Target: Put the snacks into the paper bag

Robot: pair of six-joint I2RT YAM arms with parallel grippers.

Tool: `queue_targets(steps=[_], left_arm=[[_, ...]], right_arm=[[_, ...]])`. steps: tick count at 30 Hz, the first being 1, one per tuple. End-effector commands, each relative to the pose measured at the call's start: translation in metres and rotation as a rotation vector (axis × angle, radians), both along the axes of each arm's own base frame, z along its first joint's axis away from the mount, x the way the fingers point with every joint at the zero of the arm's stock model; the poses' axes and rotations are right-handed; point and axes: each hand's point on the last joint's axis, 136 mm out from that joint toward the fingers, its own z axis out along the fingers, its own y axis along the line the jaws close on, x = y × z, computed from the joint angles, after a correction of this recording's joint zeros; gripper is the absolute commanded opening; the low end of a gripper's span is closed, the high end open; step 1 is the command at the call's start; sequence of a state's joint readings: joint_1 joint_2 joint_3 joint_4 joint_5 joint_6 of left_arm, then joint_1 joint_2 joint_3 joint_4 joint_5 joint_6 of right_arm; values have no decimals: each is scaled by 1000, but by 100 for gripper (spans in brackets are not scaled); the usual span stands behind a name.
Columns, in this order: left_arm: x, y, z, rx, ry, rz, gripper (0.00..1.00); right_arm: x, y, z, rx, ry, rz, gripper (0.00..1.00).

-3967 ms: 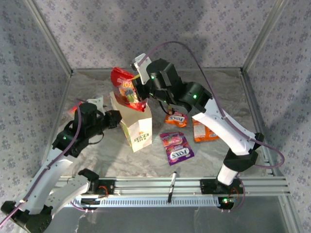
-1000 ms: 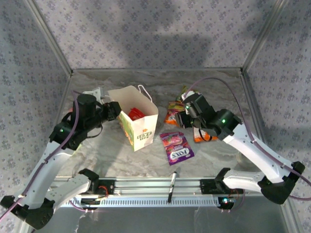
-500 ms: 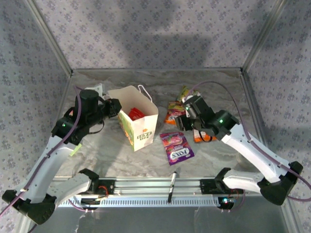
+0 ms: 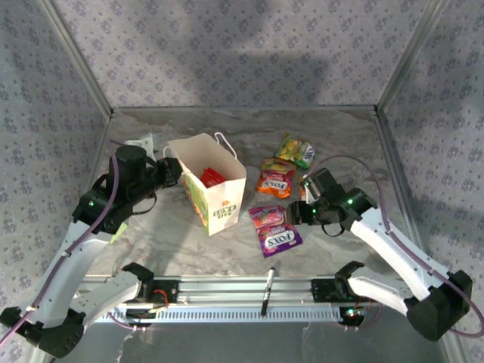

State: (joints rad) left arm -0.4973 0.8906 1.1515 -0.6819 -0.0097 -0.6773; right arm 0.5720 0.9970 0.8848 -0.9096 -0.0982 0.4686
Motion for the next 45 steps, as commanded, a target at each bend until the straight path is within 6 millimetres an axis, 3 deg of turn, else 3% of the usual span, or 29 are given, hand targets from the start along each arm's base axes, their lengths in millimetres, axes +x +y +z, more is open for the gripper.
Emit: queue_targets(steps=[1, 8, 14, 22, 32, 38, 45], left_arm=[[-1, 2, -5, 21, 1, -3, 8], [-6, 12, 0, 16, -18, 21, 8], [-11, 16, -10, 13, -6, 37, 8], [-12, 11, -15, 4, 4, 8, 8], [-6, 4, -16, -11, -7, -10, 8], [-4, 1, -17, -19, -6, -17, 8], [-2, -4, -14, -40, -10, -35, 8]], right_arm=[[-15, 0, -19, 42, 95, -37, 69], [-26, 3, -41, 89, 140, -49, 69], [-39, -3, -68, 85, 206, -69, 65], [-28, -8, -94, 191, 236, -139, 73], [-25, 4, -108, 287, 280, -98, 76], [-19, -3, -114, 237, 252, -114, 76], [-20, 8, -119, 254, 268, -59, 74]])
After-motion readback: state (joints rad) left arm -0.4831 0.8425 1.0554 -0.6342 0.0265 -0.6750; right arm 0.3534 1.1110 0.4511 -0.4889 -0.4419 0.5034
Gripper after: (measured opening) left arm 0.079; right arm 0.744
